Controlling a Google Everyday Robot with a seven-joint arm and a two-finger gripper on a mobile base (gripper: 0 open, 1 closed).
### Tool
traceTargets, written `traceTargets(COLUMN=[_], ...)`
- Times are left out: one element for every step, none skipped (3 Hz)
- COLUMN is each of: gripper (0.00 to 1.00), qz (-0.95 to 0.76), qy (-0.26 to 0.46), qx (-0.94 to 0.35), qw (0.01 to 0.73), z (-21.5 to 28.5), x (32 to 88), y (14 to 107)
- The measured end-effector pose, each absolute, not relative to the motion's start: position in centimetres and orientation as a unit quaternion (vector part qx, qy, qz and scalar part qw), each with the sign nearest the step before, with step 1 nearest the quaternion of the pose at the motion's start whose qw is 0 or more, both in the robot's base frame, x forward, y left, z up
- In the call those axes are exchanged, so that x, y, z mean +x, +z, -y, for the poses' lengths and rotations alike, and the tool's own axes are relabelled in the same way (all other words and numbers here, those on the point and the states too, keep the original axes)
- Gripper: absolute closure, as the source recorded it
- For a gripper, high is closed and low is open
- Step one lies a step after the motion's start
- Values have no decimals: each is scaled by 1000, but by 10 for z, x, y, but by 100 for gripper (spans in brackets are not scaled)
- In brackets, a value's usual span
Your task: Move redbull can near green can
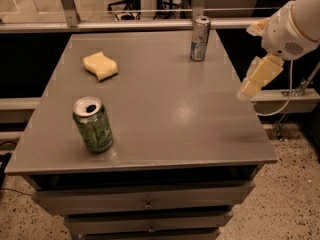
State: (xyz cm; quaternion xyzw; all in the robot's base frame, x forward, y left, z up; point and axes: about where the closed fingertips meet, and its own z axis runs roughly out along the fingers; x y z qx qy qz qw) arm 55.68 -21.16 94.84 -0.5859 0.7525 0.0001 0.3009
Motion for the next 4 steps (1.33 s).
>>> traceTargets(gripper=[0,0,0,0], qz=[-753,-760,-762,-764], qy=[17,45,69,70], qx=[-549,-495,-449,-413], qw=[362,418,461,490], z=[199,187,179,177], x=[618,679,724,764], y=[946,946,952,956])
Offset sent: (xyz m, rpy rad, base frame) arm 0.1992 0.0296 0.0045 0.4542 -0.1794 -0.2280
